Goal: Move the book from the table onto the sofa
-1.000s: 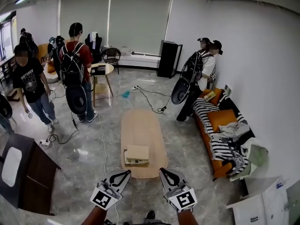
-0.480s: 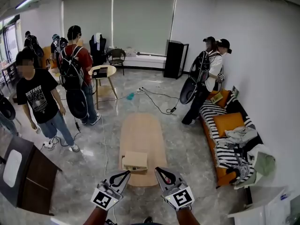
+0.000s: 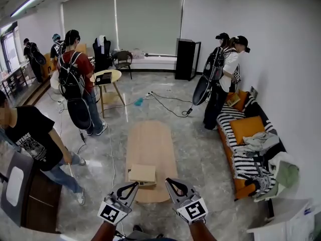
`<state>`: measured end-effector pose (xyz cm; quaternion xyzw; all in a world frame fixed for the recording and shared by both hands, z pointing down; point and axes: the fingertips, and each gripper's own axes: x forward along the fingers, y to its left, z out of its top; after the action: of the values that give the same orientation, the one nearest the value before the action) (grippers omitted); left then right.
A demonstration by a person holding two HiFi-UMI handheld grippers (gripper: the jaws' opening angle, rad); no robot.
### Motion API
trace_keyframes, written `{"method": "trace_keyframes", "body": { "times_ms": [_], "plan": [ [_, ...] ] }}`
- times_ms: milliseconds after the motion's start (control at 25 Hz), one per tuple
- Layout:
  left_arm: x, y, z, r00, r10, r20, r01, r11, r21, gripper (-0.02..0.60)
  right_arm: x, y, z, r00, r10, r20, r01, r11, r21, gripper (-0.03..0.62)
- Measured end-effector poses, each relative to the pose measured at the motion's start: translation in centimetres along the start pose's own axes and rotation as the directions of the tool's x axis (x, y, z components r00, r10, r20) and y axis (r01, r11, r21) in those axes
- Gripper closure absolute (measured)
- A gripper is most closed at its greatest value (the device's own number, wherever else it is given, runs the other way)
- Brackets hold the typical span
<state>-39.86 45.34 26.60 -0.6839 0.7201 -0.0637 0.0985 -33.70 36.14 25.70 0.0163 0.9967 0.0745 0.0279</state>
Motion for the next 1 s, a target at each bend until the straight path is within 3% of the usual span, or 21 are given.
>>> {"method": "trace_keyframes", "body": {
  "times_ms": [240, 480, 1000],
  "plan": [
    [2.6, 2.7, -2.4, 1.000, -0.012, -0.017, 0.011, 0.999, -0.045, 0.578, 2.2, -2.2, -1.8, 0.999, -0.026, -0.045, 0.027, 1.000, 0.008, 0.580],
    [5.1, 7.2, -2.9, 0.999, -0.047, 0.018, 0.048, 0.998, -0.052, 0.578, 6.5, -4.3, -1.7, 0.995, -0.079, -0.066, 0.078, 0.997, -0.010, 0.580],
    [6.1, 15.3, -6.7, 0.999, -0.046, 0.015, 0.047, 0.994, -0.099, 0.578, 14.8, -5.1, -5.0, 0.987, -0.092, -0.135, 0.094, 0.996, 0.011, 0.580]
  ]
}}
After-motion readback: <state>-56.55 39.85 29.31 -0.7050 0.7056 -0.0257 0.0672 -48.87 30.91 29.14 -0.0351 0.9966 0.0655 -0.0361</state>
